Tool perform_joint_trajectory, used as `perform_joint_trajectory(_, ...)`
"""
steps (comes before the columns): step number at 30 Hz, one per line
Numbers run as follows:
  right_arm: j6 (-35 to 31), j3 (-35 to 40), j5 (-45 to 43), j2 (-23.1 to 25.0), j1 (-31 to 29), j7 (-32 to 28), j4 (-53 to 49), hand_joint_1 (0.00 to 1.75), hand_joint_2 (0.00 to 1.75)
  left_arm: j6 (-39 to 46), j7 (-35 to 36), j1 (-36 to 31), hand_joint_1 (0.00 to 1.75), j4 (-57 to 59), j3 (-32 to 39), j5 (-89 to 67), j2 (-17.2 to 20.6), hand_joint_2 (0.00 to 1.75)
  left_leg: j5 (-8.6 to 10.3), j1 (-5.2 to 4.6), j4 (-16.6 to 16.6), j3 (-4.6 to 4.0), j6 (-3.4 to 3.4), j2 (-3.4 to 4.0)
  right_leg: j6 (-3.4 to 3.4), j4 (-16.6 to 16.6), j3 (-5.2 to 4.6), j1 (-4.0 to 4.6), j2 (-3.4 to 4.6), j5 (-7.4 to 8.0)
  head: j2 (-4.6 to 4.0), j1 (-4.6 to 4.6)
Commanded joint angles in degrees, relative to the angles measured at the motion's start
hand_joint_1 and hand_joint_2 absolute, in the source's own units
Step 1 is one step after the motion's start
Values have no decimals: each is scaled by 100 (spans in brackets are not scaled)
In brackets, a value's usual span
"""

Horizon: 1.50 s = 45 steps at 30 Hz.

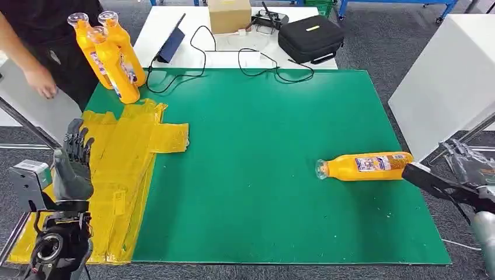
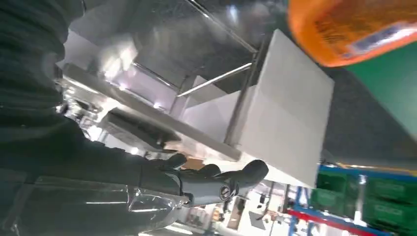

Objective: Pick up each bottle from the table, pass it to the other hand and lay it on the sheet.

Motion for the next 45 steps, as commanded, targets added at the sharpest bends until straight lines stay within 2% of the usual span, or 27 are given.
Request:
perform_joint_trajectory(1,-13,732,-30,274,-625,-32,774,0,175,4,-15,-100,0,107,114,19,-58,0,-6,0,-12,36,8,29,-23,-16,30,7,12,3,0,2)
perform_joint_trajectory(9,-43,1065,-153,333,-866,-123,1055,0,175,-35,16,-99,0,65,152,113,-105,0,-6,-1,-7,28,6,24,-18,-9,23,4,11,1,0,2)
perform_joint_trajectory(21,-56,1164,-148,409,-868,-110,1120,0,175,-31,17,-99,0,62,172,112,-68,0,-6,-2,-5,24,8,18,-17,-8,22,3,4,0,0,2)
perform_joint_trajectory(30,-25,1644,-183,560,-1260,-212,1701,0,175,-26,36,-6,0,17,148,272,-79,0,-5,0,-8,27,7,24,-19,-11,23,4,10,3,0,2)
perform_joint_trajectory(38,-94,1754,-192,614,-1168,-163,1793,0,175,-81,68,-163,0,123,83,339,-124,0,-3,-1,-9,27,8,10,-18,-12,28,4,-4,-1,0,2)
perform_joint_trajectory(45,-52,2104,-93,908,-1842,-218,2583,0,175,-89,37,-109,0,103,149,405,-136,0,-4,-3,-5,21,6,30,-16,-5,14,0,19,4,0,0)
